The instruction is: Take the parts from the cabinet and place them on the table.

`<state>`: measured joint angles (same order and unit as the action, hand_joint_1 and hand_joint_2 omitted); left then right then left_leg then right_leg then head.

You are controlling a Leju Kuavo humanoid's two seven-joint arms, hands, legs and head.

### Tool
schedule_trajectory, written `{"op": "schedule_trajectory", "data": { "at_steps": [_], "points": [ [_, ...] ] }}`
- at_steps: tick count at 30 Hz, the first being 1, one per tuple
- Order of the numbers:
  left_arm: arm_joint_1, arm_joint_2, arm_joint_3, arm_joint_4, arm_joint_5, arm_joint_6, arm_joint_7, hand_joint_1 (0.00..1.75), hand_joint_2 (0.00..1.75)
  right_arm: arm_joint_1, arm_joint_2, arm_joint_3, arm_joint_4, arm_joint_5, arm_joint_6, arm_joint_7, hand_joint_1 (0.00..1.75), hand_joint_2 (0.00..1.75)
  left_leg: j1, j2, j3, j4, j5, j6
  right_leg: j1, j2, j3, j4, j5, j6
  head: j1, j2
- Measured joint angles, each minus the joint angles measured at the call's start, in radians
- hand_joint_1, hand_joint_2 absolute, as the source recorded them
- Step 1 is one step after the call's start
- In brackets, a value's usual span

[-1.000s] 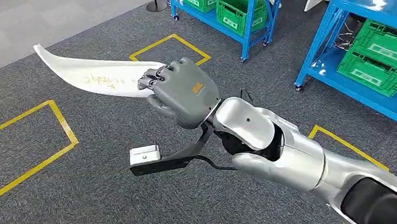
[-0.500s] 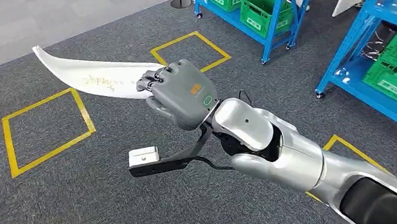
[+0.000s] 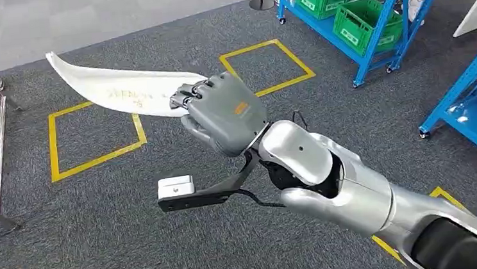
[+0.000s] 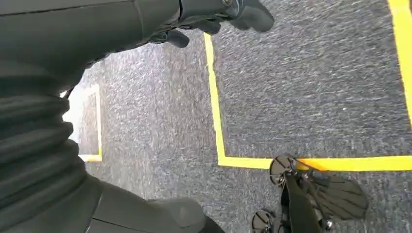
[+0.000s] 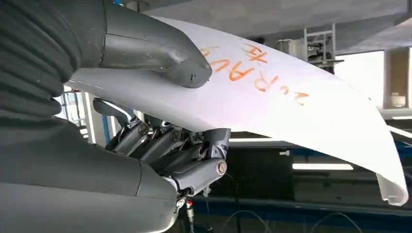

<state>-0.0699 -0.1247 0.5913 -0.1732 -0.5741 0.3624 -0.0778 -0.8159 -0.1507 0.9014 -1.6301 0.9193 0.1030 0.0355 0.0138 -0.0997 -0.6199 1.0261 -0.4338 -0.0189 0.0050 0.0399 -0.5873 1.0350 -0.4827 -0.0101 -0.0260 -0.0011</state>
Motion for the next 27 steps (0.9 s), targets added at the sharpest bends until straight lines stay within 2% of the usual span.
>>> {"op": "schedule_trajectory", "data": {
  "at_steps": [1,2,3,4,5,7,8,9,11,12,13,14,17,18,19,20,22,23,24,25,26,27],
  "points": [
    [0.002,0.0,0.0,0.0,0.0,0.0,0.0,0.0,1.75,0.001,0.0,0.0,0.0,0.003,0.002,0.001,1.75,1.75,0.003,-0.008,0.001,-0.007,0.005,-0.008,0.004,-0.007,0.001,-0.002,0.002,-0.007,0.0,0.0],
    [0.003,0.001,0.0,0.0,0.0,0.0,0.002,0.0,1.75,0.001,0.0,-0.002,-0.001,0.005,0.002,0.001,1.75,1.75,0.0,-0.016,-0.008,-0.009,0.006,-0.015,-0.006,-0.019,0.008,-0.013,0.012,-0.016,0.001,0.0],
    [0.004,0.002,0.0,0.0,0.0,0.0,0.002,0.0,1.75,0.002,0.002,-0.005,-0.004,0.005,0.002,0.0,1.75,1.75,-0.001,0.014,-0.011,0.008,-0.006,-0.016,-0.008,-0.029,0.009,-0.019,0.018,-0.022,-0.001,0.0],
    [0.003,0.002,0.0,0.0,0.0,0.0,0.002,0.0,1.75,0.001,0.002,-0.006,-0.005,0.006,0.001,0.0,1.75,1.75,-0.005,0.046,-0.027,0.04,-0.034,-0.017,-0.009,-0.033,0.008,-0.02,0.019,-0.028,-0.005,0.0],
    [0.001,0.002,0.0,0.0,0.0,0.0,0.002,0.0,1.75,0.002,0.002,-0.008,-0.005,0.008,0.002,-0.001,1.75,1.75,-0.004,0.073,-0.066,0.126,-0.086,-0.022,-0.007,-0.045,0.006,-0.02,0.02,-0.03,-0.005,0.0],
    [0.0,0.002,0.0,0.0,0.0,0.0,0.002,0.0,1.75,0.011,0.002,-0.008,-0.005,0.008,0.003,-0.003,1.75,1.75,-0.003,0.089,-0.135,0.282,-0.153,-0.028,-0.005,-0.069,0.003,-0.02,0.019,-0.032,-0.005,0.0],
    [0.001,0.002,0.0,0.0,0.0,0.0,0.002,0.0,1.75,0.014,0.002,-0.008,-0.005,0.008,0.003,-0.004,1.75,1.75,-0.002,0.09,-0.146,0.31,-0.155,-0.03,-0.005,-0.078,0.003,-0.02,0.019,-0.032,-0.005,0.0],
    [0.002,0.002,0.0,0.0,0.0,0.0,0.002,0.0,1.75,0.015,0.002,-0.008,-0.005,0.008,0.004,-0.006,1.75,1.75,-0.002,0.091,-0.135,0.293,-0.137,-0.031,-0.006,-0.088,0.003,-0.02,0.018,-0.031,-0.005,0.0],
    [0.003,0.004,0.001,0.0,0.0,0.0,0.002,0.0,1.75,0.014,0.002,-0.008,-0.005,0.007,0.004,-0.008,1.75,1.75,0.0,0.106,-0.051,0.143,-0.06,-0.033,-0.007,-0.107,0.004,-0.017,0.015,-0.027,-0.005,0.0],
    [0.002,0.005,0.001,0.0,0.0,0.0,0.001,0.0,1.75,0.013,0.002,-0.009,-0.005,0.007,0.004,-0.01,1.75,1.75,0.0,0.133,0.003,0.05,-0.027,-0.032,-0.007,-0.116,0.005,-0.013,0.012,-0.022,-0.005,0.0],
    [-0.001,0.004,0.001,0.0,0.0,0.0,0.0,0.0,1.75,0.013,0.002,-0.01,-0.006,0.007,0.004,-0.012,1.75,1.75,-0.006,0.166,0.024,0.001,-0.034,-0.023,0.002,-0.122,0.003,-0.005,0.007,-0.015,-0.006,0.0],
    [-0.002,0.004,0.001,0.0,0.0,-0.003,-0.001,0.0,1.75,0.012,0.001,-0.013,-0.005,0.007,0.004,-0.012,1.75,1.75,-0.005,0.153,0.027,0.001,-0.025,-0.007,0.004,-0.129,0.003,-0.004,0.005,-0.01,-0.001,0.0],
    [0.001,0.005,0.002,0.0,0.0,-0.005,-0.002,0.0,1.75,0.01,0.001,-0.014,-0.006,0.006,0.004,-0.015,1.75,1.75,-0.008,0.127,0.019,0.004,-0.024,0.01,0.003,-0.151,0.007,-0.006,0.004,0.004,0.0,0.0],
    [0.002,0.006,0.002,0.0,0.0,-0.005,-0.002,0.0,1.75,0.01,0.001,-0.015,-0.006,0.006,0.002,-0.015,1.75,1.75,-0.002,0.117,0.024,-0.001,-0.019,0.018,0.0,-0.143,0.003,-0.001,-0.005,0.015,0.0,0.0],
    [0.001,0.005,0.002,0.0,0.0,-0.005,-0.001,0.0,1.75,0.01,0.001,-0.015,-0.006,0.006,0.002,-0.015,1.75,1.75,-0.001,0.111,0.023,-0.002,-0.018,0.02,-0.006,-0.096,-0.006,0.025,-0.024,0.022,0.0,0.0],
    [-0.001,0.005,0.002,0.0,0.0,-0.005,-0.001,0.0,1.75,0.011,-0.001,-0.017,-0.006,0.005,-0.001,-0.018,1.75,1.75,0.0,0.104,0.022,-0.002,-0.017,0.024,-0.007,-0.066,-0.032,0.082,-0.056,0.025,0.002,0.0],
    [-0.005,0.004,0.002,0.0,-0.001,-0.005,0.0,0.0,1.75,0.026,-0.012,-0.017,-0.006,0.007,-0.009,-0.018,1.75,1.75,0.0,0.084,0.018,0.0,-0.017,0.03,-0.007,-0.048,-0.113,0.239,-0.121,0.029,0.002,0.0],
    [-0.005,0.004,0.002,0.0,-0.002,-0.005,0.001,0.0,1.75,0.035,-0.016,-0.017,-0.006,0.008,-0.012,-0.018,1.75,1.75,-0.001,0.073,0.016,0.001,-0.017,0.03,-0.007,-0.047,-0.14,0.288,-0.131,0.029,0.002,0.0],
    [-0.003,0.004,0.002,0.0,-0.002,-0.005,0.002,0.0,1.75,0.042,-0.019,-0.017,-0.006,0.011,-0.013,-0.018,1.75,1.75,-0.001,0.062,0.014,0.003,-0.016,0.029,-0.007,-0.046,-0.145,0.29,-0.117,0.026,0.003,0.0],
    [-0.001,0.005,0.002,0.0,-0.002,-0.005,0.003,0.0,1.75,0.044,-0.02,-0.017,-0.006,0.014,-0.013,-0.017,1.75,1.75,-0.001,0.052,0.014,0.005,-0.016,0.029,-0.008,-0.045,-0.129,0.251,-0.088,0.023,0.003,0.0],
    [-0.001,0.005,0.002,0.0,-0.003,-0.005,0.003,0.0,1.75,0.044,-0.02,-0.017,-0.006,0.015,-0.013,-0.017,1.75,1.75,-0.001,0.042,0.013,0.006,-0.016,0.028,-0.008,-0.042,-0.094,0.18,-0.048,0.019,0.003,0.0],
    [-0.002,0.005,0.002,0.0,-0.003,-0.005,0.003,0.0,1.75,0.044,-0.02,-0.017,-0.006,0.018,-0.015,-0.016,1.75,1.75,0.0,0.032,0.014,0.007,-0.015,0.025,-0.008,-0.028,-0.041,0.08,-0.003,0.014,0.003,0.0]
  ]
}}
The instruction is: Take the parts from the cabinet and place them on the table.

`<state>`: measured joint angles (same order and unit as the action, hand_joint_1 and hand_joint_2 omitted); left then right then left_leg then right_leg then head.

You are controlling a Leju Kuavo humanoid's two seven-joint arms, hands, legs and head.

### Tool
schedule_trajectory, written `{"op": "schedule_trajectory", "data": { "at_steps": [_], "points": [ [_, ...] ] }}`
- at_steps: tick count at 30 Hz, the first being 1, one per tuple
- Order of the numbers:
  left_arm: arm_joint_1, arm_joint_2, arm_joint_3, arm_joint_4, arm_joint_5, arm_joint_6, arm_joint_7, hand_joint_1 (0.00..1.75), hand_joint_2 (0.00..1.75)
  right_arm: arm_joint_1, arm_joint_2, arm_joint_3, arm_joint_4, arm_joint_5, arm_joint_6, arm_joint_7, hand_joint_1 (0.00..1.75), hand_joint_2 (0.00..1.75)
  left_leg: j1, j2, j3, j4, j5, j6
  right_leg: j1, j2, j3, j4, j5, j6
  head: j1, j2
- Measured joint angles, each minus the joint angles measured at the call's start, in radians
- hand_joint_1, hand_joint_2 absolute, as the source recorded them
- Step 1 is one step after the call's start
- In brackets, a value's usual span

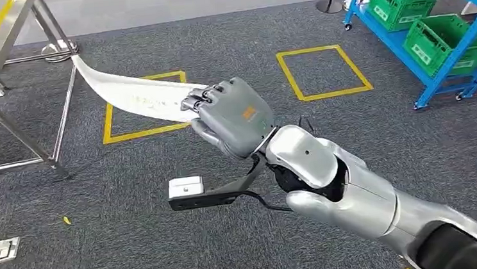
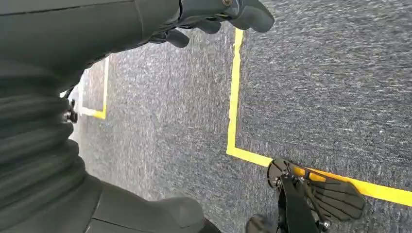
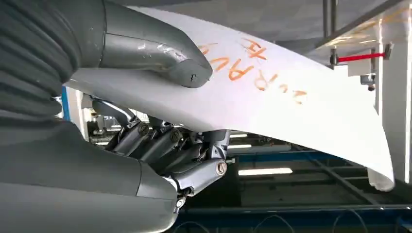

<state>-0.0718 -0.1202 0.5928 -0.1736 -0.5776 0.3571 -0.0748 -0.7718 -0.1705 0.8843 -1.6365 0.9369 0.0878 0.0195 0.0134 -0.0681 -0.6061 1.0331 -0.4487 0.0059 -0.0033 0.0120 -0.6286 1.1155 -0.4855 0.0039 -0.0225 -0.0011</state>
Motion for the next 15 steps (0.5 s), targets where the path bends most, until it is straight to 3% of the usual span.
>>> {"op": "schedule_trajectory", "data": {
  "at_steps": [1,2,6,7,8,9,11,12,13,14,15],
  "points": [
    [-0.001,-0.001,0.0,0.0,0.0,0.0,0.0,0.0,1.75,0.0,0.0,0.0,-0.002,0.005,0.0,0.001,1.75,1.75,0.002,-0.007,-0.001,0.0,0.001,-0.004,-0.003,0.042,0.033,-0.074,0.003,-0.004,0.0,0.0],
    [-0.002,-0.001,0.0,0.0,-0.001,0.0,0.0,0.0,1.75,0.002,0.0,0.0,-0.003,0.008,-0.001,0.002,1.75,1.75,-0.004,-0.013,-0.005,0.001,0.002,-0.012,0.004,0.042,0.036,-0.075,0.003,-0.003,-0.001,0.0],
    [0.001,0.0,0.0,0.0,-0.001,0.0,0.002,0.0,1.75,0.012,0.0,0.0,-0.008,0.018,-0.005,0.006,1.75,1.75,0.002,-0.04,-0.013,-0.013,0.012,-0.04,0.006,0.013,0.039,-0.085,0.015,-0.027,0.001,0.0],
    [0.002,0.002,0.0,0.0,-0.001,0.0,0.002,0.0,1.75,0.012,0.0,0.0,-0.009,0.02,-0.006,0.005,1.75,1.75,0.002,-0.011,-0.015,0.003,0.003,-0.042,0.002,-0.001,0.043,-0.093,0.02,-0.035,0.0,0.0],
    [0.001,0.001,0.0,0.0,0.0,0.0,0.002,0.0,1.75,0.016,0.001,-0.001,-0.012,0.026,-0.008,0.005,1.75,1.75,-0.003,0.028,-0.037,0.048,-0.03,-0.044,0.002,-0.006,0.043,-0.094,0.021,-0.039,-0.007,0.0],
    [-0.001,0.001,0.0,0.0,0.0,0.0,0.001,0.0,1.75,0.02,0.0,-0.001,-0.015,0.03,-0.009,0.006,1.75,1.75,-0.003,0.045,-0.068,0.115,-0.067,-0.046,0.003,-0.014,0.043,-0.094,0.02,-0.042,-0.006,0.0],
    [-0.002,0.001,0.0,0.0,0.0,0.0,0.001,0.0,1.75,0.033,0.001,-0.001,-0.015,0.031,-0.01,0.005,1.75,1.75,-0.003,0.057,-0.137,0.268,-0.134,-0.049,0.007,-0.037,0.042,-0.093,0.018,-0.046,-0.006,0.0],
    [-0.001,0.001,0.0,0.0,0.0,0.0,0.001,0.0,1.75,0.039,0.001,-0.001,-0.015,0.032,-0.01,0.005,1.75,1.75,-0.003,0.057,-0.152,0.302,-0.136,-0.049,0.008,-0.048,0.042,-0.093,0.017,-0.047,-0.006,0.0],
    [0.001,0.001,0.0,0.0,0.0,0.0,0.001,0.0,1.75,0.042,0.001,-0.001,-0.015,0.032,-0.01,0.005,1.75,1.75,-0.003,0.058,-0.141,0.284,-0.116,-0.048,0.009,-0.057,0.042,-0.092,0.017,-0.047,-0.006,0.0],
    [0.002,0.001,0.0,0.0,0.0,0.0,0.001,0.0,1.75,0.043,0.001,-0.001,-0.016,0.032,-0.01,0.005,1.75,1.75,-0.003,0.062,-0.109,0.227,-0.082,-0.047,0.009,-0.066,0.043,-0.092,0.016,-0.047,-0.006,0.0],
    [0.002,0.001,0.0,0.0,0.0,0.0,0.001,0.0,1.75,0.042,0.001,-0.001,-0.017,0.033,-0.01,0.005,1.75,1.75,-0.003,0.072,-0.057,0.129,-0.037,-0.044,0.009,-0.076,0.044,-0.09,0.014,-0.045,-0.006,0.0]
  ]
}}
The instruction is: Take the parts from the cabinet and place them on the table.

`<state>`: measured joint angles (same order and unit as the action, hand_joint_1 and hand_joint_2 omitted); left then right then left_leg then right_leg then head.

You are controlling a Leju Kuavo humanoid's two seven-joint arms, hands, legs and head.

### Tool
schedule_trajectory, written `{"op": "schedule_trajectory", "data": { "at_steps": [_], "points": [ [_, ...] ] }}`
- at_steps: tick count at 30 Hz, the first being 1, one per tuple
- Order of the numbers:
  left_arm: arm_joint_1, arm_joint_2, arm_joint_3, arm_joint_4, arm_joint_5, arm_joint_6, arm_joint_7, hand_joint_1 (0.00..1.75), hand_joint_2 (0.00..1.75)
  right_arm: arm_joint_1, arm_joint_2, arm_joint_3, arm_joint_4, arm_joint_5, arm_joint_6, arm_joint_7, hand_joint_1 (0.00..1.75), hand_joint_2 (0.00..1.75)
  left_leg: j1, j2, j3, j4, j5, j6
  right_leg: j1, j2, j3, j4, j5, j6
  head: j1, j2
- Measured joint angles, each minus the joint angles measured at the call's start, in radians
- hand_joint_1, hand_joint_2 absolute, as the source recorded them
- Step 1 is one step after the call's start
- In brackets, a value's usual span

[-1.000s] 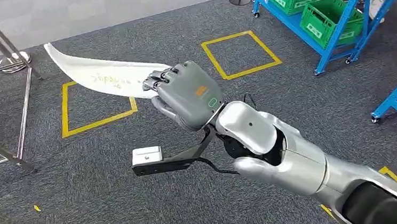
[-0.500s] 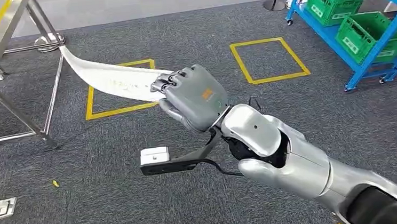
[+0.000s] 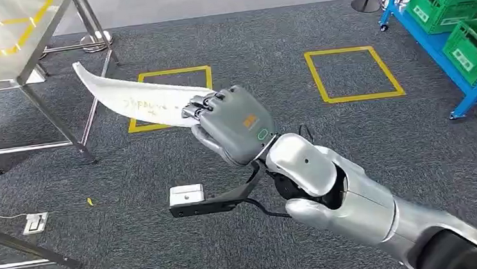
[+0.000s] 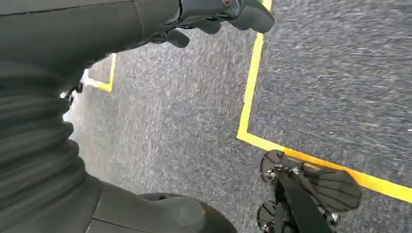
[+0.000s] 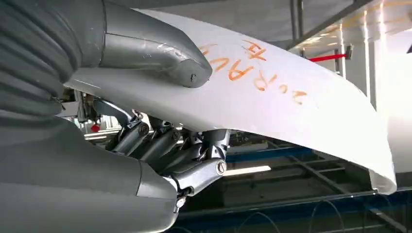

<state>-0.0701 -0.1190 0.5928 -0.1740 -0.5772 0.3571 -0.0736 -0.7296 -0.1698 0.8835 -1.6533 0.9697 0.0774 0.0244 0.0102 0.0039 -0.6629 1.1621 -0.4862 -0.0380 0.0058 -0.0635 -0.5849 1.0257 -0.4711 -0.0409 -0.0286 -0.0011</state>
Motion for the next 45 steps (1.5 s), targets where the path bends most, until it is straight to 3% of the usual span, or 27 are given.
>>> {"op": "schedule_trajectory", "data": {
  "at_steps": [1,2,6,7,8,9,11,12,13,15,16,17,20,22,24,26,28,29,31,32,33,37,38,40,42,43,45],
  "points": [
    [-0.001,0.0,0.0,0.0,0.0,0.0,0.0,0.0,1.75,0.0,0.0,0.0,-0.002,0.004,0.0,0.0,1.75,1.75,-0.003,0.036,0.052,-0.092,0.033,0.005,0.001,-0.008,0.002,0.003,-0.002,0.003,0.0,0.0],
    [-0.004,0.0,0.0,0.0,0.0,0.0,0.0,0.0,1.75,0.001,0.001,-0.001,-0.005,0.008,0.001,0.0,1.75,1.75,-0.013,0.084,0.067,-0.133,0.016,0.014,0.005,-0.014,0.001,0.005,-0.005,0.008,0.0,0.0],
    [-0.004,0.0,0.0,0.0,0.0,0.0,0.002,0.0,1.75,0.001,0.005,-0.008,-0.008,0.014,0.006,0.0,1.75,1.75,-0.013,0.035,0.065,-0.137,0.03,0.037,0.011,-0.047,0.006,0.004,-0.01,0.027,0.002,0.0],
    [-0.002,0.0,0.0,0.0,0.0,0.0,0.002,0.0,1.75,0.002,0.006,-0.012,-0.009,0.015,0.006,0.0,1.75,1.75,-0.004,0.026,0.07,-0.141,0.036,0.043,0.006,-0.036,-0.005,0.032,-0.019,0.034,0.001,0.0],
    [-0.002,0.0,0.0,0.0,0.0,0.0,0.002,0.0,1.75,0.003,0.006,-0.014,-0.01,0.015,0.006,0.0,1.75,1.75,-0.001,0.016,0.07,-0.142,0.037,0.045,0.003,0.011,-0.016,0.072,-0.042,0.043,0.003,0.0],
    [-0.004,0.0,0.0,0.0,-0.001,0.0,0.002,0.0,1.75,0.003,0.006,-0.015,-0.014,0.016,0.006,0.0,1.75,1.75,-0.001,0.008,0.068,-0.142,0.039,0.049,0.001,0.039,-0.041,0.132,-0.08,0.047,0.004,0.0],
    [-0.006,-0.002,0.0,0.0,-0.002,0.0,0.002,0.0,1.75,0.009,0.006,-0.016,-0.014,0.018,0.009,0.0,1.75,1.75,-0.001,-0.015,0.062,-0.141,0.041,0.053,-0.005,0.057,-0.115,0.283,-0.152,0.054,0.006,0.0],
    [-0.005,-0.002,0.0,0.0,-0.003,0.0,0.002,0.0,1.75,0.014,0.006,-0.016,-0.014,0.02,0.011,-0.002,1.75,1.75,-0.001,-0.027,0.06,-0.139,0.042,0.052,-0.006,0.057,-0.137,0.324,-0.161,0.056,0.006,0.0],
    [-0.004,-0.002,0.0,0.0,-0.005,0.0,0.002,0.0,1.75,0.016,0.006,-0.016,-0.014,0.021,0.012,-0.003,1.75,1.75,0.0,-0.038,0.059,-0.138,0.042,0.052,-0.007,0.058,-0.136,0.315,-0.144,0.055,0.006,0.0],
    [-0.003,0.0,0.0,0.0,-0.008,0.0,0.002,0.0,1.75,0.015,0.006,-0.019,-0.014,0.027,0.012,-0.004,1.75,1.75,0.0,-0.061,0.059,-0.133,0.043,0.049,-0.011,0.064,-0.075,0.181,-0.062,0.052,0.006,0.0],
    [-0.005,0.0,0.0,0.0,-0.009,0.0,0.002,0.0,1.75,0.015,0.006,-0.022,-0.015,0.028,0.012,-0.004,1.75,1.75,0.0,-0.071,0.059,-0.132,0.043,0.046,-0.014,0.086,-0.025,0.078,-0.015,0.048,0.006,0.0],
    [-0.006,-0.001,0.0,0.0,-0.009,0.0,0.002,0.0,1.75,0.015,0.006,-0.024,-0.015,0.028,0.012,-0.007,1.75,1.75,0.001,-0.078,0.057,-0.131,0.044,0.041,-0.017,0.128,0.001,0.017,-0.015,0.045,0.006,0.0],
    [-0.005,-0.001,0.0,0.0,-0.011,0.0,0.003,0.0,1.75,0.016,0.008,-0.027,-0.016,0.029,0.013,-0.006,1.75,1.75,0.003,-0.101,0.048,-0.137,0.052,0.018,-0.004,0.11,-0.002,0.011,-0.012,0.036,0.005,0.0],
    [-0.003,0.001,0.0,0.0,-0.012,0.0,0.005,0.0,1.75,0.015,0.011,-0.03,-0.016,0.029,0.013,-0.006,1.75,1.75,0.004,-0.106,0.042,-0.136,0.054,0.005,-0.015,0.088,0.008,-0.006,0.001,0.017,0.005,0.0],
    [-0.005,0.001,0.0,0.0,-0.012,0.0,0.005,0.0,1.75,0.014,0.013,-0.031,-0.016,0.029,0.013,-0.007,1.75,1.75,0.0,-0.031,0.006,-0.059,-0.002,-0.002,-0.012,0.071,0.01,-0.009,0.003,0.005,-0.003,0.0],
    [-0.007,0.001,0.0,0.0,-0.012,0.0,0.005,0.0,1.75,0.018,0.013,-0.031,-0.016,0.029,0.013,-0.007,1.75,1.75,0.002,-0.015,-0.065,0.098,-0.076,-0.009,-0.01,0.049,0.008,-0.008,0.002,0.003,-0.003,0.0],
    [-0.005,0.001,0.0,0.0,-0.012,0.0,0.005,0.0,1.75,0.022,0.013,-0.031,-0.016,0.029,0.014,-0.008,1.75,1.75,0.003,-0.013,-0.093,0.162,-0.084,-0.013,-0.01,0.028,0.007,-0.007,0.002,0.003,-0.003,0.0],
    [-0.004,0.001,0.0,0.0,-0.012,0.0,0.005,0.0,1.75,0.023,0.013,-0.031,-0.016,0.029,0.014,-0.009,1.75,1.75,0.003,-0.01,-0.072,0.125,-0.057,-0.014,-0.01,0.019,0.007,-0.007,0.001,0.004,-0.003,0.0],
    [-0.005,0.003,0.0,0.0,-0.012,0.0,0.005,0.0,1.75,0.023,0.013,-0.031,-0.016,0.029,0.014,-0.009,1.75,1.75,0.004,0.011,0.024,-0.047,0.023,-0.014,-0.011,0.001,0.008,-0.001,-0.003,0.01,-0.003,0.0],
    [-0.007,0.003,0.0,0.0,-0.012,0.0,0.005,0.0,1.75,0.022,0.013,-0.031,-0.016,0.029,0.014,-0.01,1.75,1.75,0.002,0.047,0.061,-0.122,0.029,-0.011,-0.008,-0.007,0.008,0.006,-0.007,0.017,-0.003,0.0],
    [-0.01,0.003,0.0,-0.001,-0.012,0.0,0.005,0.0,1.75,0.022,0.013,-0.032,-0.016,0.029,0.014,-0.01,1.75,1.75,-0.005,0.048,0.068,-0.127,0.025,0.003,-0.001,-0.01,0.004,0.011,-0.012,0.024,-0.003,0.0],
    [-0.008,0.005,0.0,0.0,-0.016,0.0,0.011,0.0,1.75,0.022,0.014,-0.033,-0.016,0.033,0.013,-0.015,1.75,1.75,-0.001,0.011,0.061,-0.13,0.036,0.034,-0.003,-0.029,0.008,0.008,-0.013,0.044,0.0,0.0],
    [-0.007,0.005,0.001,0.0,-0.016,0.0,0.012,0.0,1.75,0.022,0.014,-0.035,-0.016,0.035,0.013,-0.016,1.75,1.75,0.003,0.005,0.061,-0.131,0.038,0.038,-0.008,0.011,0.001,0.025,-0.026,0.053,0.001,0.0],
    [-0.012,0.004,0.0,0.0,-0.016,0.0,0.012,0.0,1.75,0.024,0.014,-0.038,-0.016,0.035,0.012,-0.019,1.75,1.75,0.004,-0.009,0.057,-0.131,0.04,0.047,-0.009,0.052,-0.059,0.153,-0.1,0.061,0.003,0.0],
    [-0.012,0.003,0.0,0.0,-0.016,0.0,0.012,0.0,1.75,0.03,0.014,-0.039,-0.016,0.037,0.012,-0.018,1.75,1.75,0.003,-0.027,0.052,-0.13,0.041,0.049,-0.01,0.056,-0.137,0.307,-0.159,0.062,0.003,0.0],
    [-0.011,0.003,0.001,0.0,-0.015,0.0,0.012,0.0,1.75,0.033,0.014,-0.039,-0.016,0.037,0.012,-0.018,1.75,1.75,0.003,-0.036,0.051,-0.13,0.042,0.048,-0.01,0.056,-0.155,0.337,-0.158,0.061,0.004,0.0],
    [-0.01,0.003,0.001,0.0,-0.015,0.0,0.011,0.0,1.75,0.032,0.014,-0.04,-0.016,0.038,0.012,-0.018,1.75,1.75,0.003,-0.057,0.051,-0.128,0.044,0.046,-0.011,0.059,-0.117,0.255,-0.094,0.055,0.004,0.0]
  ]
}}
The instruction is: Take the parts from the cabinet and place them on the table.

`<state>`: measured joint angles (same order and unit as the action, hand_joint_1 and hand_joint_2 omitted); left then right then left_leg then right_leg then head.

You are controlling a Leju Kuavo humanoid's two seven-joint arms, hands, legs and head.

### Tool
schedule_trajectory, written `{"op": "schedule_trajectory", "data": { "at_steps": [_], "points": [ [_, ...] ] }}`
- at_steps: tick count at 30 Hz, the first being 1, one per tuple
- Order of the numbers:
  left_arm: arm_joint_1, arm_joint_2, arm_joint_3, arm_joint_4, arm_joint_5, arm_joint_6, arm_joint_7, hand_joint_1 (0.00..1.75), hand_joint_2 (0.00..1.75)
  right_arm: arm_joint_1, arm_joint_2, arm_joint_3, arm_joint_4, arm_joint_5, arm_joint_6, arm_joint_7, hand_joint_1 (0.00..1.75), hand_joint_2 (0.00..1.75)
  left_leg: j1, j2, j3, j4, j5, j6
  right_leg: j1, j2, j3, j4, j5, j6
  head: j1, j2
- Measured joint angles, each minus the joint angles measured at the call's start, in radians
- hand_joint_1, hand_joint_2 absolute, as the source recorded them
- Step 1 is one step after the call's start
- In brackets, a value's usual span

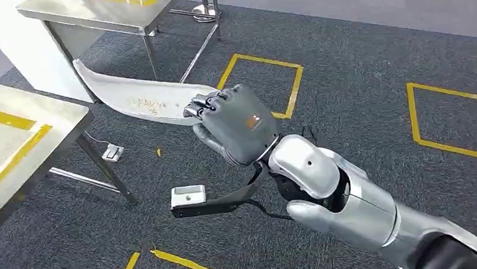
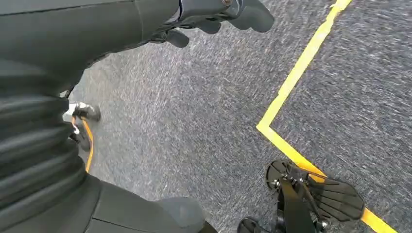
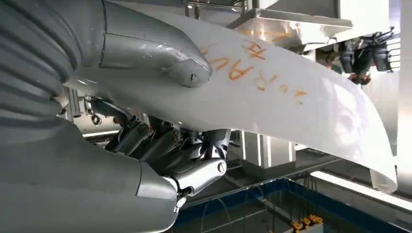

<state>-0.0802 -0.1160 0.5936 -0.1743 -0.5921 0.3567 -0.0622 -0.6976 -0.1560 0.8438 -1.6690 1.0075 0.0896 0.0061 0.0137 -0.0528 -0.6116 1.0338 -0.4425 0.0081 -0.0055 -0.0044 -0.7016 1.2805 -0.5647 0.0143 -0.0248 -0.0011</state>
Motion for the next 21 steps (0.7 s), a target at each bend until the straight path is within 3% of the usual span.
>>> {"op": "schedule_trajectory", "data": {
  "at_steps": [1,2,3,5,7,8,9,10,12,13,14,15,16,17,18,19,21],
  "points": [
    [0.0,-0.001,0.0,0.0,0.0,0.0,0.0,0.0,1.75,-0.001,0.0,-0.001,0.0,0.0,0.0,0.0,1.75,1.75,0.0,-0.011,0.001,0.001,0.001,-0.002,0.0,0.008,0.048,-0.096,0.049,-0.005,0.0,0.0],
    [-0.002,-0.001,0.0,0.0,0.0,0.0,-0.001,0.0,1.75,-0.002,0.0,-0.003,0.0,0.0,0.0,0.0,1.75,1.75,0.0,-0.021,0.001,0.001,0.003,-0.005,-0.001,0.032,0.097,-0.193,0.088,-0.011,0.0,0.0],
    [-0.002,-0.002,0.0,0.0,0.0,0.0,-0.001,0.0,1.75,-0.002,0.0,-0.005,0.0,0.001,0.0,0.0,1.75,1.75,0.0,-0.028,-0.002,0.001,0.004,-0.011,-0.001,0.068,0.118,-0.242,0.078,-0.016,-0.001,0.0],
    [-0.004,-0.002,0.0,0.0,0.0,0.0,-0.001,0.0,1.75,-0.002,0.0,-0.005,0.0,0.005,0.0,0.001,1.75,1.75,0.002,-0.041,-0.008,-0.002,0.009,-0.026,0.008,0.049,0.115,-0.246,0.084,-0.016,0.0,0.0],
    [-0.001,-0.002,0.0,0.0,0.0,0.0,-0.001,0.0,1.75,-0.001,0.0,-0.005,0.0,0.009,0.0,0.003,1.75,1.75,0.003,-0.056,-0.009,-0.011,0.015,-0.041,0.007,0.035,0.122,-0.252,0.089,-0.029,0.0,0.0],
    [0.0,-0.001,0.0,0.0,0.0,0.0,-0.001,0.0,1.75,-0.002,0.002,-0.006,0.0,0.01,-0.001,0.002,1.75,1.75,0.003,-0.038,-0.014,-0.004,0.012,-0.043,0.0,0.022,0.127,-0.263,0.097,-0.039,0.0,0.0],
    [-0.001,-0.001,0.0,0.0,0.0,0.0,0.0,0.0,1.75,-0.002,0.003,-0.006,0.0,0.01,-0.001,0.002,1.75,1.75,-0.001,0.006,-0.024,0.021,-0.009,-0.048,0.001,0.016,0.129,-0.266,0.099,-0.043,-0.007,0.0],
    [-0.004,-0.001,0.0,0.0,0.0,0.0,-0.001,0.0,1.75,-0.002,0.003,-0.006,0.0,0.011,-0.001,0.002,1.75,1.75,0.0,0.03,-0.053,0.082,-0.05,-0.053,0.001,0.006,0.128,-0.266,0.097,-0.05,-0.007,0.0],
    [-0.005,-0.001,0.0,0.0,0.0,0.0,-0.001,0.0,1.75,0.002,0.002,-0.006,0.0,0.012,0.0,0.003,1.75,1.75,0.0,0.042,-0.126,0.242,-0.124,-0.06,0.003,-0.016,0.127,-0.265,0.095,-0.052,-0.007,0.0],
    [-0.005,-0.001,0.0,0.0,0.0,0.0,-0.001,0.0,1.75,0.003,0.003,-0.006,0.0,0.012,0.0,0.002,1.75,1.75,0.001,0.042,-0.148,0.292,-0.136,-0.063,0.004,-0.026,0.126,-0.265,0.095,-0.053,-0.007,0.0],
    [-0.003,-0.002,0.0,0.001,0.0,0.0,-0.001,0.0,1.75,0.004,0.003,-0.006,0.0,0.012,0.0,0.002,1.75,1.75,0.001,0.043,-0.147,0.294,-0.125,-0.064,0.004,-0.034,0.127,-0.265,0.095,-0.052,-0.007,0.0],
    [-0.003,-0.001,0.0,0.001,0.0,0.0,-0.001,0.0,1.75,0.004,0.002,-0.006,0.0,0.012,0.0,0.003,1.75,1.75,0.002,0.046,-0.122,0.251,-0.096,-0.065,0.004,-0.043,0.127,-0.264,0.094,-0.051,-0.007,0.0],
    [-0.003,-0.001,0.0,0.001,0.0,0.0,-0.001,0.0,1.75,0.004,0.003,-0.006,0.0,0.012,0.0,0.003,1.75,1.75,0.002,0.054,-0.074,0.164,-0.052,-0.064,0.003,-0.052,0.128,-0.263,0.092,-0.049,-0.007,0.0],
    [-0.004,0.0,0.0,0.0,0.0,0.0,-0.001,0.0,1.75,0.003,0.003,-0.006,0.0,0.012,0.0,0.003,1.75,1.75,0.001,0.077,-0.023,0.073,-0.016,-0.062,0.003,-0.06,0.13,-0.259,0.089,-0.045,-0.007,0.0],
    [-0.005,-0.001,0.0,0.0,0.0,0.0,-0.001,0.0,1.75,0.003,0.003,-0.006,0.0,0.012,0.0,0.002,1.75,1.75,-0.002,0.123,0.008,0.006,-0.016,-0.057,0.008,-0.067,0.13,-0.255,0.085,-0.038,-0.007,0.0],
    [-0.008,-0.001,0.0,0.0,0.0,0.0,-0.001,0.0,1.75,0.002,0.002,-0.006,0.0,0.012,0.0,0.003,1.75,1.75,-0.007,0.114,0.013,0.001,-0.014,-0.037,0.015,-0.072,0.126,-0.249,0.08,-0.032,-0.006,0.0],
    [-0.006,-0.001,0.0,0.0,0.0,0.0,-0.001,0.0,1.75,0.002,0.003,-0.006,0.0,0.012,-0.001,0.002,1.75,1.75,-0.007,0.096,0.007,0.004,-0.013,-0.022,0.018,-0.085,0.128,-0.251,0.082,-0.027,-0.003,0.0]
  ]
}}
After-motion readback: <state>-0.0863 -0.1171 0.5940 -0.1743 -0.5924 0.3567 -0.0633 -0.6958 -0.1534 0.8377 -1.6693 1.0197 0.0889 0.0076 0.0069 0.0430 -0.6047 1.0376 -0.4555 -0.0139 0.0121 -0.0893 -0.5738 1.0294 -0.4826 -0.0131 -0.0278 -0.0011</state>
